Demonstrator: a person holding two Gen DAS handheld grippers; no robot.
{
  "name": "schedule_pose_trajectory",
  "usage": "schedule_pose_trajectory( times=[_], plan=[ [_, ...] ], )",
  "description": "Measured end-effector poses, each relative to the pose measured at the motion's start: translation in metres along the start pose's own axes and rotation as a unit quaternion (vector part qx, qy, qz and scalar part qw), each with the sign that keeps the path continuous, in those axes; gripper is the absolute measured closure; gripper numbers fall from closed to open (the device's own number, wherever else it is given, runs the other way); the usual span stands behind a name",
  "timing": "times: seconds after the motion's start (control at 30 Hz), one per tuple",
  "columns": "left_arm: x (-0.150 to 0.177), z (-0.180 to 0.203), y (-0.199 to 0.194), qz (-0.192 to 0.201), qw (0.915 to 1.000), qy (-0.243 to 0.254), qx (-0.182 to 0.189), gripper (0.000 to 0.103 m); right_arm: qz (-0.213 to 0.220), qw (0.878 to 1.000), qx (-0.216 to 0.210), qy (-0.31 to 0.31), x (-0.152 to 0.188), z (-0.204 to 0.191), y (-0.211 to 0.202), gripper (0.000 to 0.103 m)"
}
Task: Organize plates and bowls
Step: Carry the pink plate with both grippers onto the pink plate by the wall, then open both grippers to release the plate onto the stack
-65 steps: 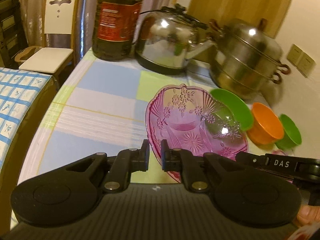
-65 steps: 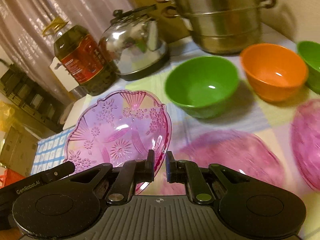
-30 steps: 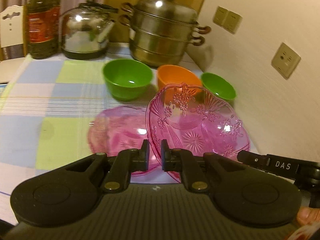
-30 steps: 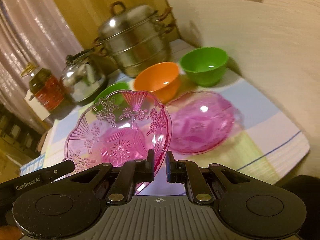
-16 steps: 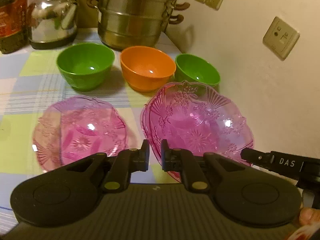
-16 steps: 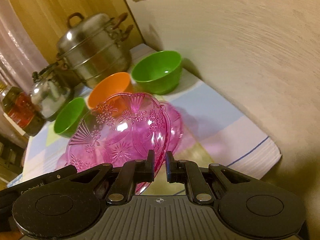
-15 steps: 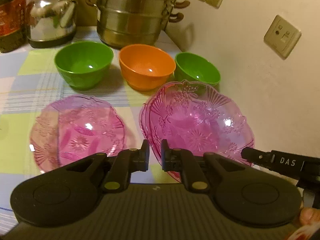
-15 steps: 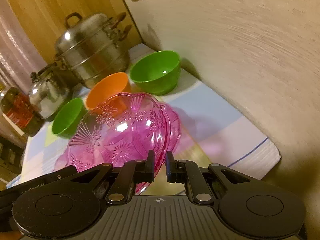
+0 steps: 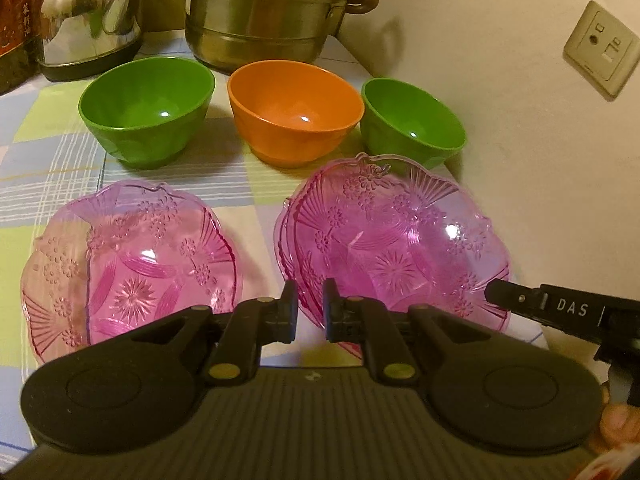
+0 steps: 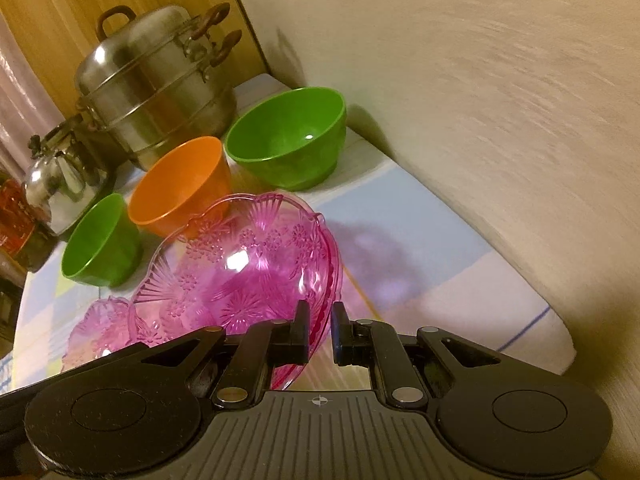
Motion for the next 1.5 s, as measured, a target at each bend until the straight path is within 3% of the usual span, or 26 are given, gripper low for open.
schedule_pose_trajectory(
  times=[0.97, 1.07, 1.1, 1.2, 1.5],
  plan=[
    [-0.003, -0.002, 0.031, -0.014, 0.9995, 0.017, -0.023, 0.090, -0.010, 0.998, 0.031, -0.049, -0.005, -0.007, 0.033, 0.092],
    [-0.003, -0.002, 0.031, -0.009, 0.9994, 0.022, -0.025, 0.081, -0.004, 0.998, 0.023, -0.051, -0.006, -0.007, 0.035, 0.092],
    [-0.004, -0.002, 0.030, -0.005, 0.9995, 0.020, -0.022, 0.078, -0.002, 0.999, 0.019, -0.051, -0.007, -0.007, 0.035, 0.089],
    [-0.005, -0.002, 0.027, 0.003, 0.9996, 0.019, -0.021, 0.077, 0.008, 0.999, 0.020, -0.042, -0.010, -0.004, 0.033, 0.067],
    [-0.010, -0.007, 0.011, 0.024, 0.9995, 0.011, -0.017, 0.077, 0.009, 0.999, 0.021, -0.032, -0.008, -0.004, 0.028, 0.065]
  ],
)
Point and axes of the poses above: each gripper's, at about its wrist camera, not at the fingertips, and y roughly the way its jaws point, z to its right, x to its underside, the point moved 6 cm from there along y, roughly the way its jaws point, and after that the axes turned 7 degrees about -y, right-handed, at the moved point
